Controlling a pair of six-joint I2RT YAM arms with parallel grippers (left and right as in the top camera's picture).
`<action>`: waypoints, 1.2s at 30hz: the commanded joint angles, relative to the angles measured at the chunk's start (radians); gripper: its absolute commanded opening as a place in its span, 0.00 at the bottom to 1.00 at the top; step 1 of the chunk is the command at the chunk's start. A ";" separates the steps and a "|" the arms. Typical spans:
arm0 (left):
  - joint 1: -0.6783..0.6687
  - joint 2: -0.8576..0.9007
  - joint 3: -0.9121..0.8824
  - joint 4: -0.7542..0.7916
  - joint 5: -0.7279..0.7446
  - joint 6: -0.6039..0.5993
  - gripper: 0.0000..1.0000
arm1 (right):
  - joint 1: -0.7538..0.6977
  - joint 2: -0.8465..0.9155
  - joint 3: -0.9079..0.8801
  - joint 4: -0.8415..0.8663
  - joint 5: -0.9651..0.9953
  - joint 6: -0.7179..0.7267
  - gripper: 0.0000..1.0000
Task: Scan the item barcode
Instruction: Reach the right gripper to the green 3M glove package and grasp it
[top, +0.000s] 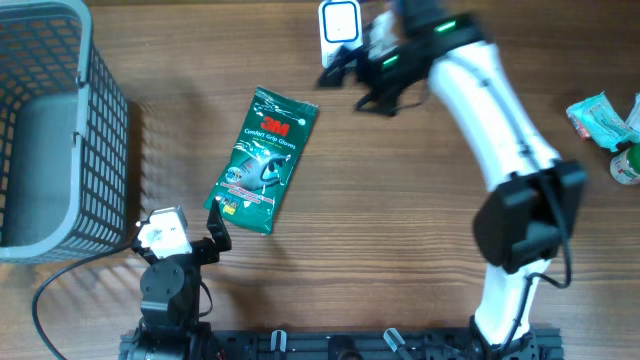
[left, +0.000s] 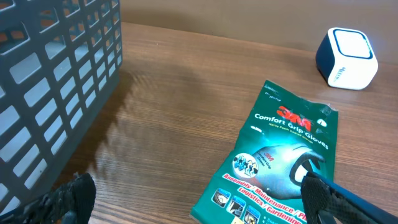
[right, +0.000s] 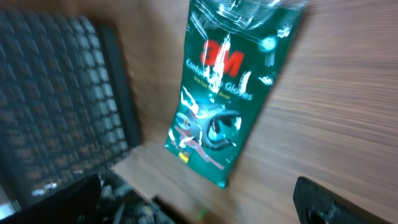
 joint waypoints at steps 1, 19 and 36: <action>-0.003 -0.007 -0.005 0.004 0.005 -0.016 1.00 | 0.138 0.025 -0.109 0.111 0.179 0.167 1.00; -0.003 -0.007 -0.005 0.004 0.005 -0.016 1.00 | 0.303 0.329 -0.188 0.440 0.248 0.404 1.00; -0.003 -0.007 -0.005 0.004 0.005 -0.016 1.00 | 0.242 0.269 -0.147 0.109 0.587 0.346 0.04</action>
